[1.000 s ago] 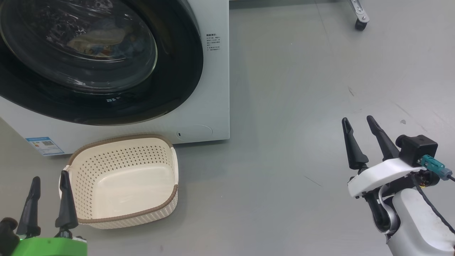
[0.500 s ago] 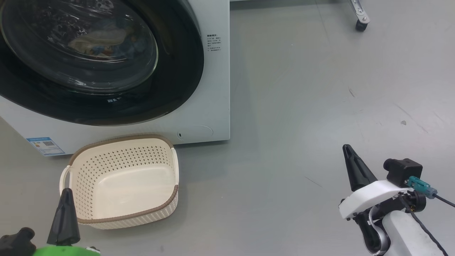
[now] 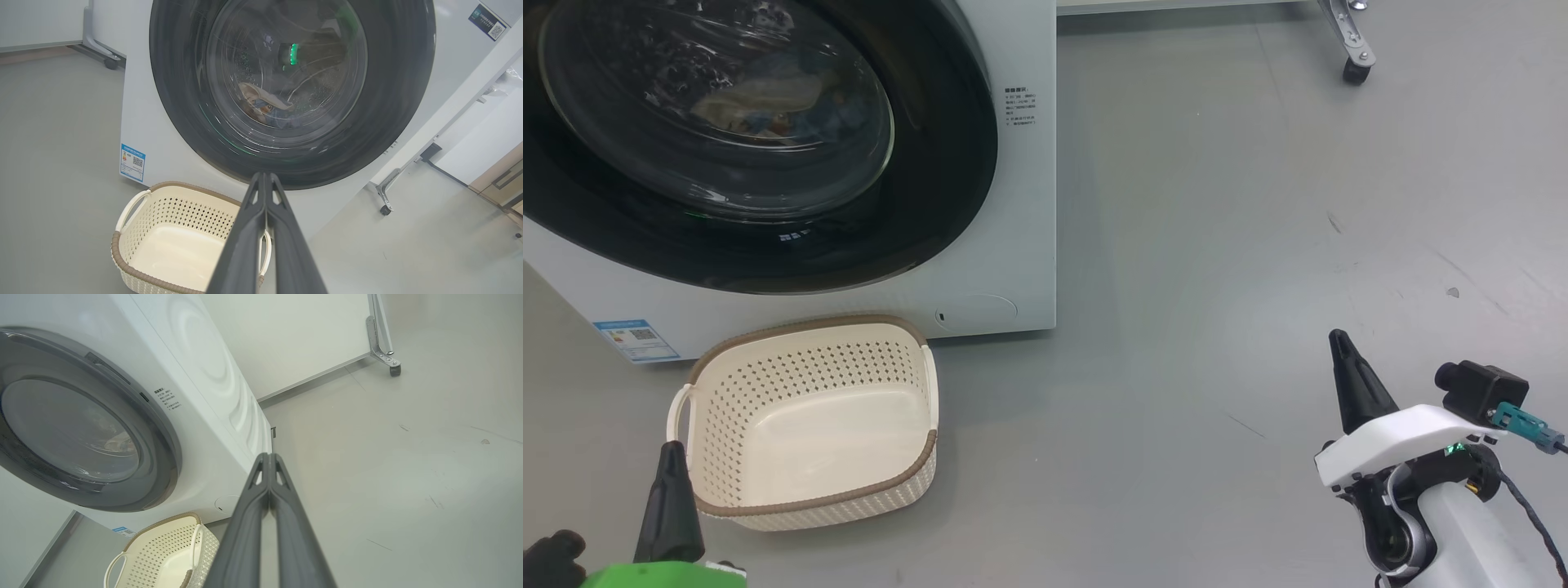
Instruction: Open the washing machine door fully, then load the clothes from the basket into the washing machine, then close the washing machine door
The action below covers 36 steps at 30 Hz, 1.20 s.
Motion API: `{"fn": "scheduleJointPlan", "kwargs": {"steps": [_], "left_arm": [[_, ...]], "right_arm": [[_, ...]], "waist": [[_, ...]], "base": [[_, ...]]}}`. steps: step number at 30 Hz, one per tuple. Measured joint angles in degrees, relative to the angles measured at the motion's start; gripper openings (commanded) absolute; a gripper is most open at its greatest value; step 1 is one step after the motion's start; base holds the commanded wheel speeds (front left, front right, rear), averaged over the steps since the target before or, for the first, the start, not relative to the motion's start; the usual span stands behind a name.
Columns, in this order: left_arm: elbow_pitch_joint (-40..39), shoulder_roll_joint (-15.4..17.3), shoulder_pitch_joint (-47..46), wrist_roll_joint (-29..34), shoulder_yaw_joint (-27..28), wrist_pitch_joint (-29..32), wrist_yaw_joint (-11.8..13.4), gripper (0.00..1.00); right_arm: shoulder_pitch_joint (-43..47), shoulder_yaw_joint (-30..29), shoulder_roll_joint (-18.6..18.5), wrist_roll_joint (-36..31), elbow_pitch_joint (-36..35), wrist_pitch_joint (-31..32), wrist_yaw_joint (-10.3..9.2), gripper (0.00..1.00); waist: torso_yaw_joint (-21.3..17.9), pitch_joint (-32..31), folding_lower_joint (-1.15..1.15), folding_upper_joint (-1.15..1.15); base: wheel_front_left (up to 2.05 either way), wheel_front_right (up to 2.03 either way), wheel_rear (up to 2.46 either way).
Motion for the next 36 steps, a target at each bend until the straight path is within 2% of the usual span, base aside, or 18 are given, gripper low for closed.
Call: {"fn": "scheduleJointPlan", "kwargs": {"steps": [33, 36], "left_arm": [[1.4, -1.1, -0.3, -21.1, 2.3, 6.1, 1.1, 0.00], [1.6, -1.4, -0.4, -23.4, 2.5, 6.9, 1.1, 0.00]], "right_arm": [[1.5, -8.0, 2.2, 20.1, -3.2, 6.5, -0.63, 0.00], [1.9, -8.7, 2.3, 22.0, -3.6, 7.0, -1.11, 0.00]], "waist": [[0.8, -1.7, 0.00, 0.00], [0.9, -1.9, 0.00, 0.00]], "base": [[0.00, 0.00, 0.00], [0.00, 0.00, 0.00]]}}
